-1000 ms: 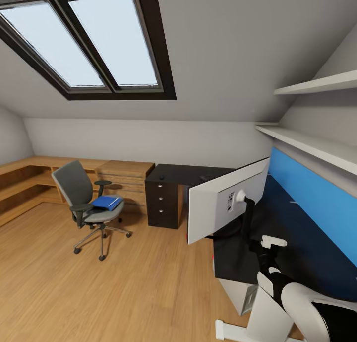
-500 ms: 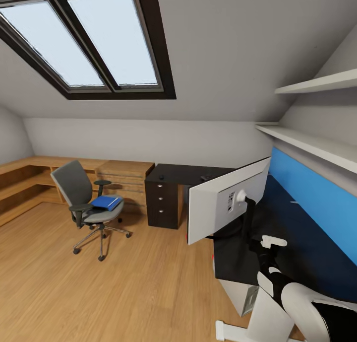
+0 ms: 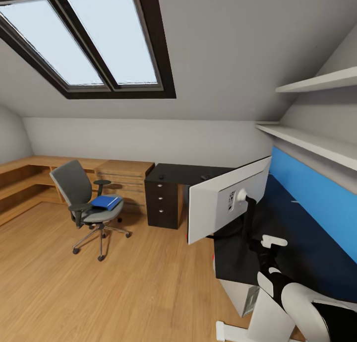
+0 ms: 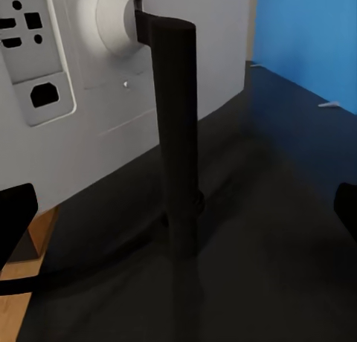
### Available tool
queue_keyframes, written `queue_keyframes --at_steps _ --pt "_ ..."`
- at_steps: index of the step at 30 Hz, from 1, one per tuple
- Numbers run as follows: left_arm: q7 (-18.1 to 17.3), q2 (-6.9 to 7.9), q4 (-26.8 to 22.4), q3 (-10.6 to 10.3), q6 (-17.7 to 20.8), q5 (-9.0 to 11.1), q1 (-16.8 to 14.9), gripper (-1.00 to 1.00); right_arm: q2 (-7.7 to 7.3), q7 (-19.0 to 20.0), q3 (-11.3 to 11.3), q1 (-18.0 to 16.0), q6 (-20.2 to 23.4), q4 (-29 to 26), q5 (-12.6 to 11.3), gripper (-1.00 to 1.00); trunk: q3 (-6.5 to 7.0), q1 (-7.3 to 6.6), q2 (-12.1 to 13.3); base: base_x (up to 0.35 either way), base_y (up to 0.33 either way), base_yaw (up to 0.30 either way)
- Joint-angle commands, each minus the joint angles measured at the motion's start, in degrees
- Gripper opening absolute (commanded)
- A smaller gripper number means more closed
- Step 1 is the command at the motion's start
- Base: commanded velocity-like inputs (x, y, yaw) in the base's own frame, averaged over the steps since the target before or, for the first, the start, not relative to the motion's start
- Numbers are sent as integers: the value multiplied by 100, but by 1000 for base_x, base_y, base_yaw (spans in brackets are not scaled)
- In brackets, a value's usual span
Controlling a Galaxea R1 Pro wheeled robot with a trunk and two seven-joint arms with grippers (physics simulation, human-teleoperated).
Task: In the bedroom, organize the workspace by keeping the computer under the desk, ensuring the monitor is on the desk, placing the keyboard on the desk next to the monitor, placing the mouse on the desk next to the keyboard, moving the folder from the swivel chair onto the desk next to the mouse, stacking the notebook on top of the folder with the pen on top of the notebook, and positioning the swivel chair next to the desk.
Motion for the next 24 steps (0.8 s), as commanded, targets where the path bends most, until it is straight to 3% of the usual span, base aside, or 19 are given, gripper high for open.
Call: queue_keyframes --at_steps 1,4,8,10,14,20,24 --pt "12 1 -12 22 7 -24 1 100 0 15 -9 -6 -38 6 -27 100 -28 25 -51 0 0 0" --pt "19 4 -28 21 32 -22 1 100 0 14 -9 -6 -54 7 -27 100 -82 91 -172 0 0 0" --pt "51 6 -446 20 161 -26 1 100 0 15 -10 -6 -62 7 -30 100 -154 179 -332 0 0 0" --pt "121 6 -772 22 521 -27 1 100 -3 15 -10 -6 -63 7 -29 100 -190 223 -412 0 0 0" --pt "424 6 -1682 23 1890 -29 2 100 -7 15 -10 -6 -66 7 -27 100 -262 311 -573 0 0 0" --pt "711 -2 -2963 20 2982 -30 1 100 -10 15 -10 -6 -65 7 -29 100 -370 442 -813 0 0 0" --pt "809 -8 -3556 20 3543 -30 1 100 -15 13 -10 -6 -65 7 -26 100 -441 530 -974 0 0 0"
